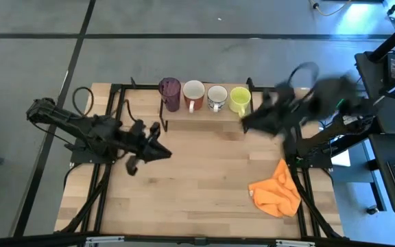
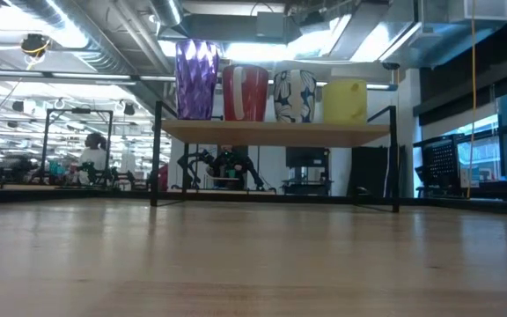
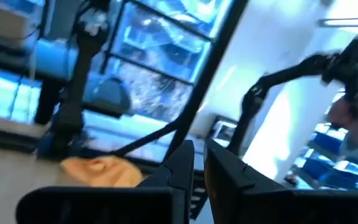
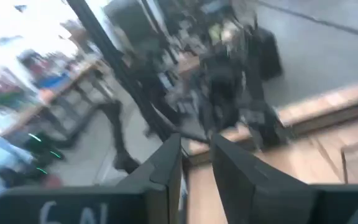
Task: Stack small to large cups/mugs on shelf
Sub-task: Return to Home Position
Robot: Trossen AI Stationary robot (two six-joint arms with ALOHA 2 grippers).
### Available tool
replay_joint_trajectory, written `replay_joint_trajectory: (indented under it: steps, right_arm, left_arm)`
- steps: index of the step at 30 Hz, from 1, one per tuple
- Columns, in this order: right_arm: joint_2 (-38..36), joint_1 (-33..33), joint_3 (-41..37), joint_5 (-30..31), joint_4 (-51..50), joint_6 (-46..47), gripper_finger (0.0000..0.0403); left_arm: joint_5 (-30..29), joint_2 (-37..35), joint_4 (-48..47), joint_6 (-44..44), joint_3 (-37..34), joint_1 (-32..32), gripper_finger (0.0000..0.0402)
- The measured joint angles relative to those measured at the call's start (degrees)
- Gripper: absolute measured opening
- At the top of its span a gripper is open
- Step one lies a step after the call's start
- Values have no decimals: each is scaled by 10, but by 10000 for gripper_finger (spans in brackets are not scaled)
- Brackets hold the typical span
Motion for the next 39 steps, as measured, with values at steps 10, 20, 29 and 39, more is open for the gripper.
replay_joint_trajectory:
  steps: [10, 20, 29, 39]
  right_arm:
    - [54, 218, -362, 274, 521, -86, 96]
    - [-241, 107, -663, 91, 615, -103, 101]
    - [-490, 61, -852, 115, 564, -81, 101]
    - [-571, 60, -1084, 121, 800, -90, 101]
  left_arm:
    - [-13, -45, 54, 43, -64, -87, 31]
    - [94, -243, -3, 110, -135, 110, 30]
    - [139, -363, -182, 88, -147, 250, 30]
    - [85, -432, 137, -10, -402, 240, 30]
